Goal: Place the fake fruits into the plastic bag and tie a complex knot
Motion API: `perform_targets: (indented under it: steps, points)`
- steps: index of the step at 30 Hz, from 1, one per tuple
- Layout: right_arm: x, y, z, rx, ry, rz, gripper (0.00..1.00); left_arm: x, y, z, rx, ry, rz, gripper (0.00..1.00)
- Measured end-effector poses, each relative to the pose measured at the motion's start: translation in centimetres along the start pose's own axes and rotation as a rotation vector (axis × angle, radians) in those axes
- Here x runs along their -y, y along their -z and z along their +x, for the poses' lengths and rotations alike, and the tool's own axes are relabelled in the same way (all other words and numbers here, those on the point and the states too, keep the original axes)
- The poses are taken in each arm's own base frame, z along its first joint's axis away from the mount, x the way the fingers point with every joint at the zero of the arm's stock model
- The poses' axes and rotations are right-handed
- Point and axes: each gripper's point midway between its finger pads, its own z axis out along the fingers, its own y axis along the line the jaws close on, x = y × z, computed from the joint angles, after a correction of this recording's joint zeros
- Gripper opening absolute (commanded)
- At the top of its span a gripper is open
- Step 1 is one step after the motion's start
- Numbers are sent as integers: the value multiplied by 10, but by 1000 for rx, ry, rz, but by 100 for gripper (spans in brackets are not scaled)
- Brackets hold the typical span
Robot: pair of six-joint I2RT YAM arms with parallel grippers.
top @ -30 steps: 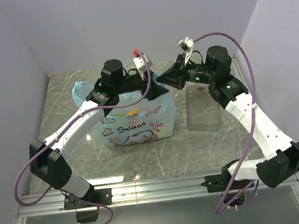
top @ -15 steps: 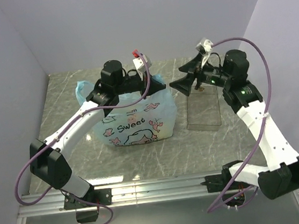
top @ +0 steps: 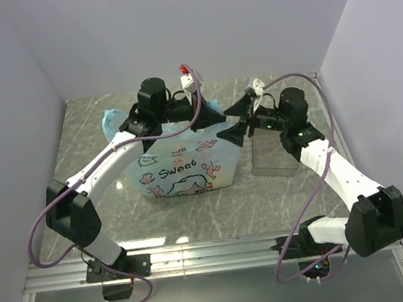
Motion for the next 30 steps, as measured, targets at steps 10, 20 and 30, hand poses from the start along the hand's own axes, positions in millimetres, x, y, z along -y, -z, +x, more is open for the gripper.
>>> perform_targets:
  steps: [10, 20, 30]
  points:
    - [-11, -35, 14, 10, -17, -110, 5, -3, 2, -11, 16, 18, 22, 32]
    - [-6, -39, 27, -13, -89, -111, 0, -31, 70, 0, -141, -190, -170, 99]
    - [-7, -39, 27, -13, -83, -120, 0, -29, 85, 47, -342, -306, -155, 99]
